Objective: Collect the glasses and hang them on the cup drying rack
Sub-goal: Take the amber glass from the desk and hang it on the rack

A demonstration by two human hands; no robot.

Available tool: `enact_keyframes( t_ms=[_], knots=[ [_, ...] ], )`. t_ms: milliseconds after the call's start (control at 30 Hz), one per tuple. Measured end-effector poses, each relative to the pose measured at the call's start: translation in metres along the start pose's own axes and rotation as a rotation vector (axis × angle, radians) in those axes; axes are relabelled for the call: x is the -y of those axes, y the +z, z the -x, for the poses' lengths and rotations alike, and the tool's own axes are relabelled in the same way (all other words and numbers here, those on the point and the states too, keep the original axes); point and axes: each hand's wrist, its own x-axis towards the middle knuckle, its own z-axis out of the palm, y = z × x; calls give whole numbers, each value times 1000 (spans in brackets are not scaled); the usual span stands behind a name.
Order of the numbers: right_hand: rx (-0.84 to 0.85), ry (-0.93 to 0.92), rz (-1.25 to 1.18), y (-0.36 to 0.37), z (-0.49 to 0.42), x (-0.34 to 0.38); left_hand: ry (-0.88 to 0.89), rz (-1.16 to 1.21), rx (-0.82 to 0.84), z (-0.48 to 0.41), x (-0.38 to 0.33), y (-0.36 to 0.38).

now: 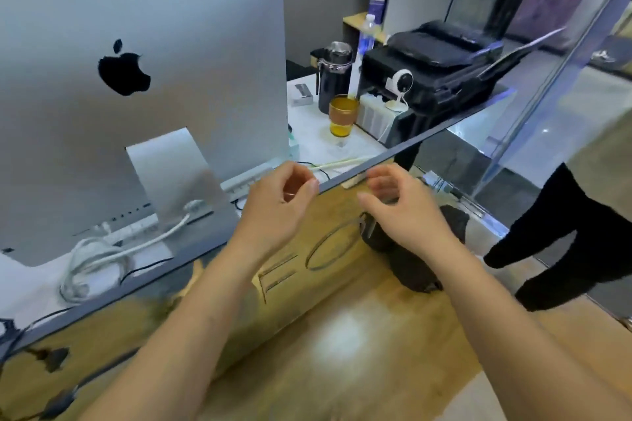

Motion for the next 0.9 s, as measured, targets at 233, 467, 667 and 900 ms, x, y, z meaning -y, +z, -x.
enact_keyframes(
  t_ms=[233, 467, 667, 900],
  knots=[
    [17, 66, 12, 3, -169, -45, -93, -62, -49, -139, 36, 49],
    [33, 173, 15, 21, -286, -87, -258, -5, -39, -286, 99, 104],
    [53, 269, 31, 33, -368, -122, -400, -60, 11, -358, 141, 133],
    [139, 284, 96, 56, -423, -151, -493, -93, 77, -402, 157, 156]
  ],
)
